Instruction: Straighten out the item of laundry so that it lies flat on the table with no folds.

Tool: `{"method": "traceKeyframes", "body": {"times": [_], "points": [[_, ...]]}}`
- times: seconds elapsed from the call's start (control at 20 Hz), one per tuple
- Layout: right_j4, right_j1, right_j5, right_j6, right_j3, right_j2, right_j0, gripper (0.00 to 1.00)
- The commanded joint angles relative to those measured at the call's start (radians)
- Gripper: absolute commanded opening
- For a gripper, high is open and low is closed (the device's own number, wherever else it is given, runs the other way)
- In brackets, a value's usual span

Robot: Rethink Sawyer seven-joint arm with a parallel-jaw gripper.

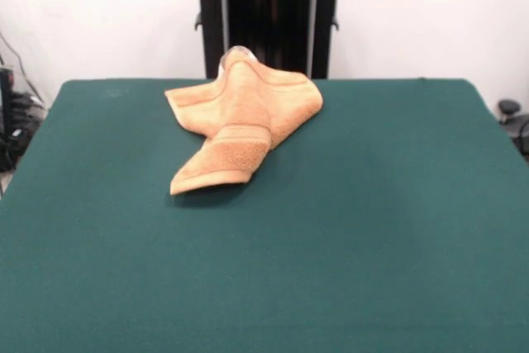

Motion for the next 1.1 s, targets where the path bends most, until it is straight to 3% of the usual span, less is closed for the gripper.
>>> {"method": "traceKeyframes", "body": {"times": [0.05, 0.3, 0.45, 0.6, 0.7, 1.1], "points": [[0.0, 0.039, -0.02, 0.019, 0.035, 0.066, -0.003, 1.0], [0.003, 0.049, -0.084, -0.023, 0.04, 0.087, -0.03, 1.0], [-0.108, 0.094, -0.319, -0.244, -0.021, 0.166, -0.119, 1.0], [-0.186, 0.117, -0.369, -0.401, -0.072, 0.238, -0.195, 1.0], [-0.251, 0.109, -0.47, -0.501, -0.088, 0.298, -0.243, 1.0], [-0.352, 0.146, -0.613, -0.478, -0.046, 0.403, -0.347, 1.0]]}}
